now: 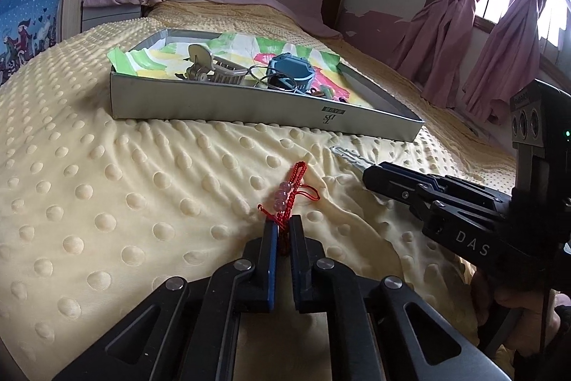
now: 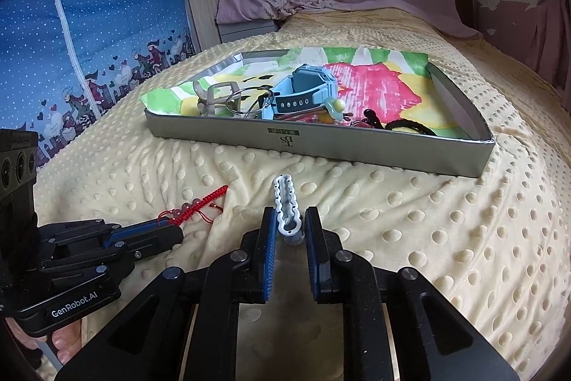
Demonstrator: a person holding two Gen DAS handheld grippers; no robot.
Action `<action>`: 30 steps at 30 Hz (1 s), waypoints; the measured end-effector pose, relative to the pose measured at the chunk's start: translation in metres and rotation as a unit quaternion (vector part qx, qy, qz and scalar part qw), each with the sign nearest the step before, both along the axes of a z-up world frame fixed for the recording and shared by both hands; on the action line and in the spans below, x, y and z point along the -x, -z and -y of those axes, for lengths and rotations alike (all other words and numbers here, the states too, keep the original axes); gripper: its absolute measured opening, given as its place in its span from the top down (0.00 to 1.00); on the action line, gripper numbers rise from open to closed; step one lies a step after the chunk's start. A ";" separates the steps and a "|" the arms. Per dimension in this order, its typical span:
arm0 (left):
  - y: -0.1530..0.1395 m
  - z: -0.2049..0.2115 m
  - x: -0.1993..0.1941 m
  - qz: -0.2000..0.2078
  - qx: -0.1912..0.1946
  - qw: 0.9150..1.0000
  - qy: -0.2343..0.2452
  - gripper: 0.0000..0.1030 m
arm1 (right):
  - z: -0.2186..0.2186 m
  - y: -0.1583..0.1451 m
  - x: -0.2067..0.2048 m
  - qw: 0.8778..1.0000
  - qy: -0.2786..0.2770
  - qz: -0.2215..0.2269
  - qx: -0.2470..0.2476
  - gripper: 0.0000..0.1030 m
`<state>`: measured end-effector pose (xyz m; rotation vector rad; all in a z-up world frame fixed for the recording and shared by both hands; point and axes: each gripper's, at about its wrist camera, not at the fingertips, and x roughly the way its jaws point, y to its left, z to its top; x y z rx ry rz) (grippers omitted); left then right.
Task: Organize jewelry
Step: 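Grasp the white metal hair clip with right tool while left tool grasps the red beaded cord, then carry the white clip and red cord over the tray and open both tools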
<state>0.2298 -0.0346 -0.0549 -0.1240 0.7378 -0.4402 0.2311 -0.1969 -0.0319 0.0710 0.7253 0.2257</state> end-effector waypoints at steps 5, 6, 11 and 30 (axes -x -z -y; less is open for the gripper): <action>-0.010 0.000 0.009 0.025 0.013 1.000 0.006 0.94 | 0.005 -0.009 0.015 0.999 0.002 0.030 -0.011 0.86; -0.012 0.000 0.010 0.029 0.014 0.999 0.005 0.94 | 0.007 -0.011 0.018 0.999 0.005 0.037 -0.014 0.86; -0.022 0.001 0.014 0.045 0.017 0.999 -0.003 0.94 | 0.017 -0.020 0.027 0.997 0.015 0.070 -0.033 0.86; -0.080 0.036 -0.051 0.089 0.036 0.994 -0.045 0.94 | 0.076 -0.065 -0.011 0.987 0.088 0.129 -0.044 0.86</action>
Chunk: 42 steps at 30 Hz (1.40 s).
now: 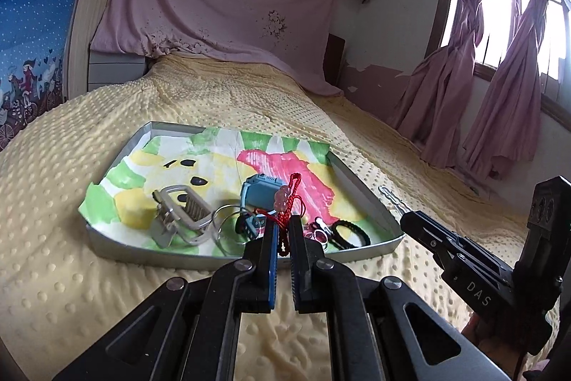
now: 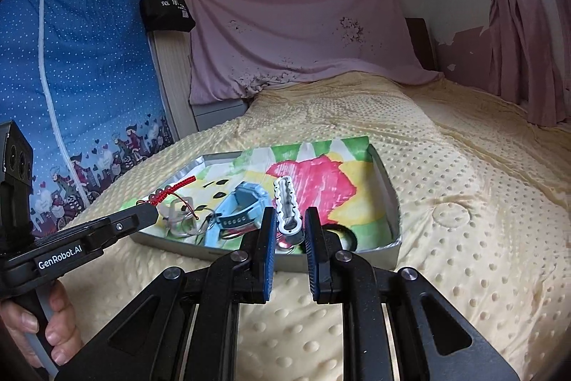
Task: Organize jewelry
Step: 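Carry the white clip and red cord over the tray and open both tools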
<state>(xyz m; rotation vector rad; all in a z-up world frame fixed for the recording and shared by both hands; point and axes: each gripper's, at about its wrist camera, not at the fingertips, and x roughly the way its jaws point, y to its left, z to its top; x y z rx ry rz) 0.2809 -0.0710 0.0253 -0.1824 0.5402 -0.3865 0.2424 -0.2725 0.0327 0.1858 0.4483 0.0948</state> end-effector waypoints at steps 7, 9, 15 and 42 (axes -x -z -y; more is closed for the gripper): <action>0.002 0.032 -0.035 -0.008 0.014 1.000 0.013 0.94 | 0.030 0.000 -0.030 1.000 0.023 -0.010 -0.004 0.86; 0.004 0.040 -0.044 -0.012 0.016 1.000 0.015 0.94 | 0.034 0.002 -0.039 1.000 0.026 -0.017 -0.003 0.86; 0.013 0.065 -0.071 -0.044 0.008 0.999 0.029 0.94 | 0.042 0.023 -0.065 0.997 0.031 -0.065 0.000 0.86; 0.049 0.082 -0.096 -0.154 0.002 0.988 0.022 0.93 | 0.047 0.042 -0.070 0.994 0.024 -0.104 0.012 0.85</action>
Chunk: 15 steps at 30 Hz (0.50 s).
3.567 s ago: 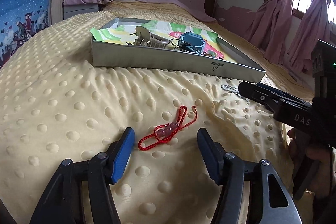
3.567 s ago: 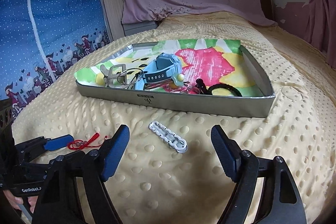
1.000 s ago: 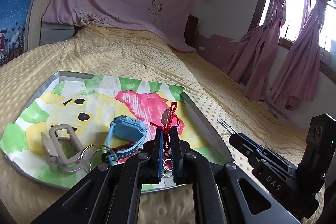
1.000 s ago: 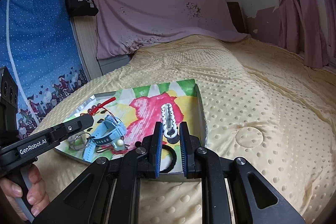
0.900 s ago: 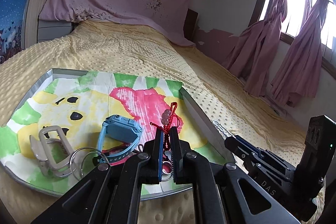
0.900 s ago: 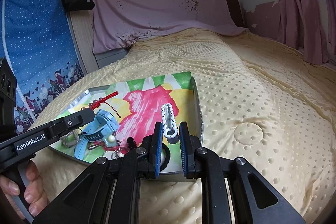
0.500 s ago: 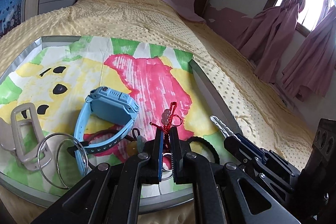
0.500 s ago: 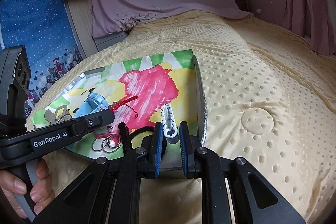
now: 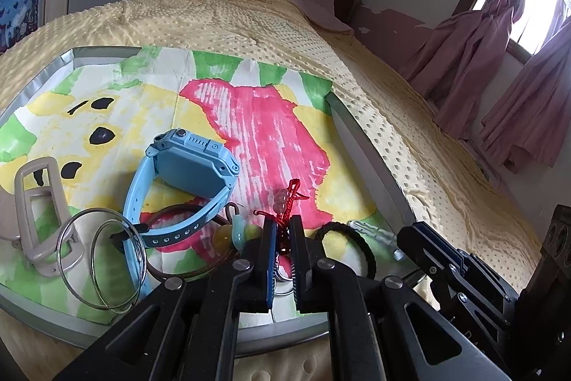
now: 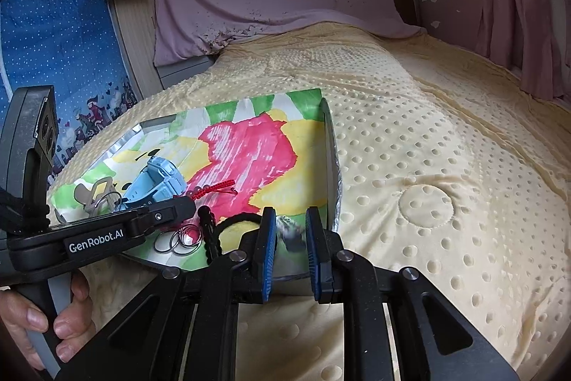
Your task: Organize jewelry
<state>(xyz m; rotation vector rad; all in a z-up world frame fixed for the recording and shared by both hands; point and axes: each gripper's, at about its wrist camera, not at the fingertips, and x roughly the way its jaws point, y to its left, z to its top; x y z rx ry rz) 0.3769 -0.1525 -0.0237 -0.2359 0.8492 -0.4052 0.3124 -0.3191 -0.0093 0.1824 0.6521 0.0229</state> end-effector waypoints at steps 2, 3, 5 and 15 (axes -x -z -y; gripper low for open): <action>0.000 0.000 0.000 0.000 0.001 1.000 -0.002 0.93 | 0.002 -0.003 0.003 1.000 0.002 0.005 0.001 0.85; 0.000 0.000 0.001 0.000 0.000 1.000 -0.002 0.93 | 0.003 -0.003 0.004 1.000 0.004 0.006 0.000 0.85; -0.001 0.000 0.003 0.003 -0.004 1.000 -0.002 0.93 | 0.005 -0.005 0.007 1.000 0.008 0.010 -0.001 0.85; -0.009 0.003 0.013 0.036 -0.015 0.999 0.002 0.73 | 0.013 -0.016 0.018 0.999 0.023 0.044 -0.002 0.66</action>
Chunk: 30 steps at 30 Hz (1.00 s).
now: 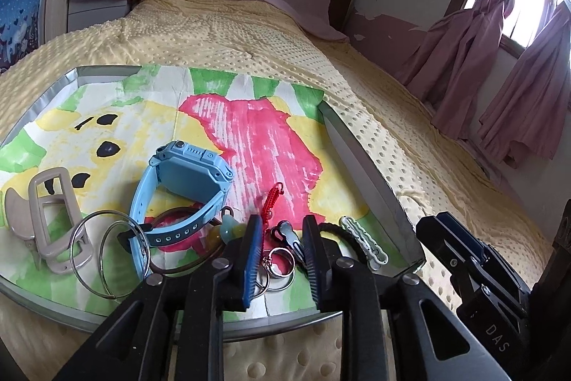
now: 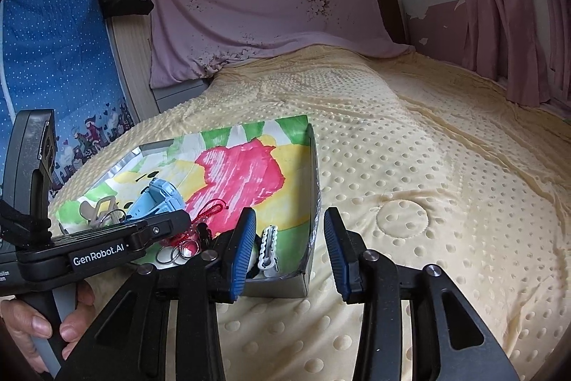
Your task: Organize jewelry
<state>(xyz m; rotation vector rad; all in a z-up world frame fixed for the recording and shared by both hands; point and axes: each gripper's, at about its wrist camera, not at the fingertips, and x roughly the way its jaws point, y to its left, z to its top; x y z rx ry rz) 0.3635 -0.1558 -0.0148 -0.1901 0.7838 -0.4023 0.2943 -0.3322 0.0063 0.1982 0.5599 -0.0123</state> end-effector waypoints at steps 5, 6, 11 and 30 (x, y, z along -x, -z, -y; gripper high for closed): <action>-0.011 -0.001 0.012 0.052 -0.006 0.999 -0.017 0.42 | 0.007 -0.004 0.006 1.000 0.011 0.016 -0.002 0.66; -0.014 -0.002 0.014 0.064 -0.009 0.998 -0.024 0.40 | 0.009 -0.004 0.007 1.000 0.016 0.020 -0.003 0.66; -0.027 -0.009 0.023 0.106 -0.007 0.993 -0.052 0.25 | 0.014 -0.011 0.013 0.999 0.028 0.041 -0.007 0.55; -0.070 -0.066 0.099 0.196 -0.034 0.970 -0.140 0.00 | -0.013 -0.062 0.081 0.991 0.021 0.133 -0.007 0.21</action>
